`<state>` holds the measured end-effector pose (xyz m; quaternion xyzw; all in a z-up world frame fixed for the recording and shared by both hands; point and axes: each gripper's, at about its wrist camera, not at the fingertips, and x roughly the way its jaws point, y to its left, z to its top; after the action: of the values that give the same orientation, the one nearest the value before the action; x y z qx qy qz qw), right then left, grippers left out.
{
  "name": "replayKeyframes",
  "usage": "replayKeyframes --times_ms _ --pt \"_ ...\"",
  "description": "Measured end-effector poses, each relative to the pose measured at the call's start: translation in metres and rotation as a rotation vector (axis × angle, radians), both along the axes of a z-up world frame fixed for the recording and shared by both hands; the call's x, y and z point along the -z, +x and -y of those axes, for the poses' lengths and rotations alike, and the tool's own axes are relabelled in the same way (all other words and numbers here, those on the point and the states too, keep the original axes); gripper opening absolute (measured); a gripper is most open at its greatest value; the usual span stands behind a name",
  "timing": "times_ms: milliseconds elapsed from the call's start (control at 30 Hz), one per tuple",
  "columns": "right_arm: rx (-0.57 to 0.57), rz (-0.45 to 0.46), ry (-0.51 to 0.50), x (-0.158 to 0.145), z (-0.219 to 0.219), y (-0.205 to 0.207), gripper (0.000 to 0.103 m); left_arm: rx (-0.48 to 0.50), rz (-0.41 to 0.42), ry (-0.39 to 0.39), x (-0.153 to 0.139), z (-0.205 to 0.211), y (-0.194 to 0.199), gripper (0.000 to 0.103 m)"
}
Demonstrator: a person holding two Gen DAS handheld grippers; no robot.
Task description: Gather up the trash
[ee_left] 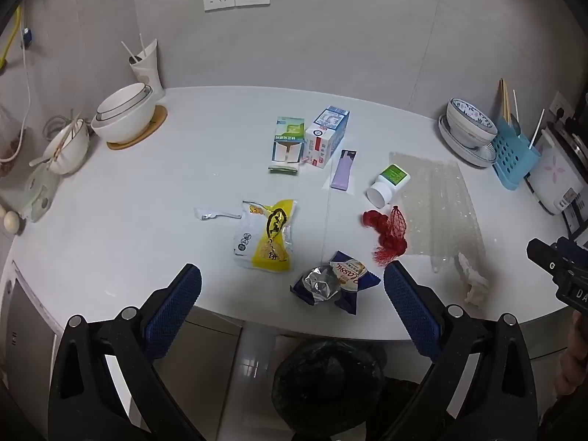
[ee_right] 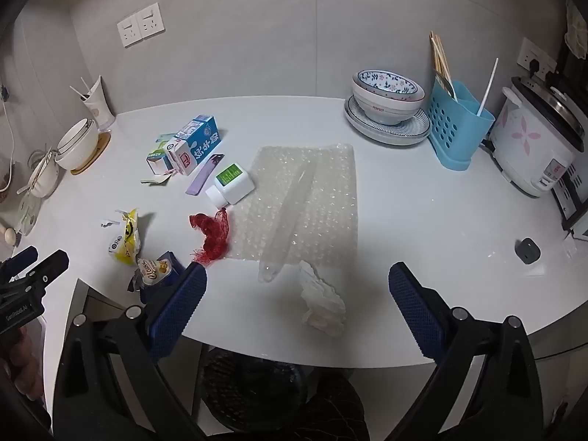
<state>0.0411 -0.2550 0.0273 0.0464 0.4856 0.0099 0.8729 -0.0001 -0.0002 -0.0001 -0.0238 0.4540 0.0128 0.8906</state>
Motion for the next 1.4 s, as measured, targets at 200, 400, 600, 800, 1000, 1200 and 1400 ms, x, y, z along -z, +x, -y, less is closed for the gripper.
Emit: replayKeyframes --times_ms 200,400,600,800,1000,1200,1400 --pt "0.002 -0.003 0.001 0.0 -0.001 -0.001 0.096 0.0 -0.003 0.002 0.003 0.002 0.0 0.097" --pt "0.001 -0.003 0.0 0.0 0.0 -0.002 0.095 0.003 -0.005 0.012 0.002 0.001 -0.001 0.097" --pt "0.007 -0.005 0.002 -0.002 0.0 -0.005 0.095 0.006 -0.005 0.004 0.002 0.0 -0.002 0.097" --pt "0.015 0.007 0.007 -0.007 0.001 -0.012 0.096 0.013 0.002 0.007 -0.001 0.001 -0.006 0.097" --pt "0.015 0.022 0.007 -0.012 0.002 -0.016 0.096 0.018 0.016 0.004 -0.007 0.005 -0.011 0.097" --pt "0.015 0.033 0.003 -0.018 0.0 -0.017 0.095 0.022 0.02 0.007 -0.01 0.009 -0.013 0.097" --pt "0.013 0.034 0.008 -0.019 -0.001 -0.019 0.095 0.02 0.014 -0.002 -0.011 0.009 -0.014 0.097"
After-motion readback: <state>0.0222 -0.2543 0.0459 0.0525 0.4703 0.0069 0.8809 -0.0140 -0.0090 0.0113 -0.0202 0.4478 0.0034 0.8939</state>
